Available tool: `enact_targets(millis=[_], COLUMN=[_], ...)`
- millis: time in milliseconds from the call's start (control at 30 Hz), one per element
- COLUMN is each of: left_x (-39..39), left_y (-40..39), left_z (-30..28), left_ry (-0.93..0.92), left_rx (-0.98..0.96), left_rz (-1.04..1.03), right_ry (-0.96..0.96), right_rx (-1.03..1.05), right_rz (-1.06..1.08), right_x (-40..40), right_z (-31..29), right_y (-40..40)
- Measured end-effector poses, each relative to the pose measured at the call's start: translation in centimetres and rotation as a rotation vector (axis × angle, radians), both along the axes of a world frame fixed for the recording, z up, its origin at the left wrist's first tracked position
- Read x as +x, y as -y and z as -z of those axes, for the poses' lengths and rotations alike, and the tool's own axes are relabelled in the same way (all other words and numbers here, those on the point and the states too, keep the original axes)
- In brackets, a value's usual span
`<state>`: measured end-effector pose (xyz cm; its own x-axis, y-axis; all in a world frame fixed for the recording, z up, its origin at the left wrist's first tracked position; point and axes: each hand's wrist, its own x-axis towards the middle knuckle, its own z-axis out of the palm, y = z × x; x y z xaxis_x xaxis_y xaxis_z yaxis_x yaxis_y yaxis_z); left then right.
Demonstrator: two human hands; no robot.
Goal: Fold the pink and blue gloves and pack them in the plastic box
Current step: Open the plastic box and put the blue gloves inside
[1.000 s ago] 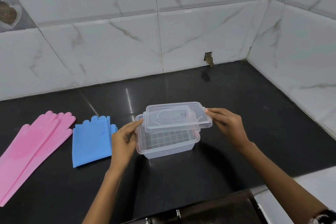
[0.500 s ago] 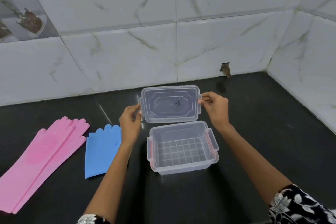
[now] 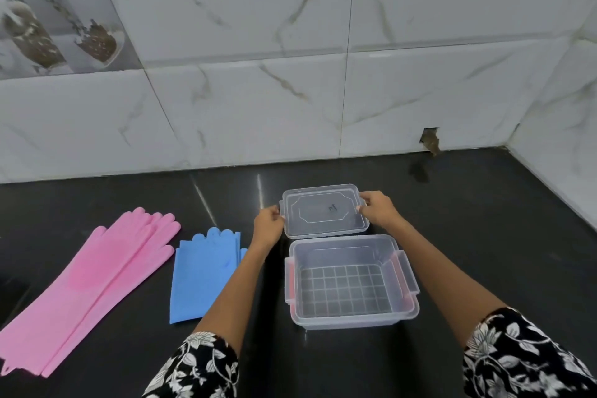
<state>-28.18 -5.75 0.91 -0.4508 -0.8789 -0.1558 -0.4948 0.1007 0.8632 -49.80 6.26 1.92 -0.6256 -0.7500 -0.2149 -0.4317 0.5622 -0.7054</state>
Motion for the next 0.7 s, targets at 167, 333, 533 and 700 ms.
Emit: enact_targets(millis=[167,333,533,700], left_x=[1.2,4.7,6.0,4.6], left_y=[-1.6,-7.4,-13.5,-13.9], left_z=[-0.9,-2.3,-0.7,0.0], left_ry=[-0.039,-0.122,0.072,0.15], left_rx=[-0.051,-0.316,-0.432,-0.511], left_rz=[0.021,0.092,0.318,0.302], right_ry=[-0.126,-0.368,-0.579,-0.623], right_rx=[-0.105,-0.223,-0.178,-0.239], right_rz=[-0.052,-0.146,-0.209,-0.148], right_x=[2.1,7.4,11.9,10.9], right_z=[-2.0,-2.3,0.0,0.5], right_y=[-3.5,-11.5,-15.6,-15.6])
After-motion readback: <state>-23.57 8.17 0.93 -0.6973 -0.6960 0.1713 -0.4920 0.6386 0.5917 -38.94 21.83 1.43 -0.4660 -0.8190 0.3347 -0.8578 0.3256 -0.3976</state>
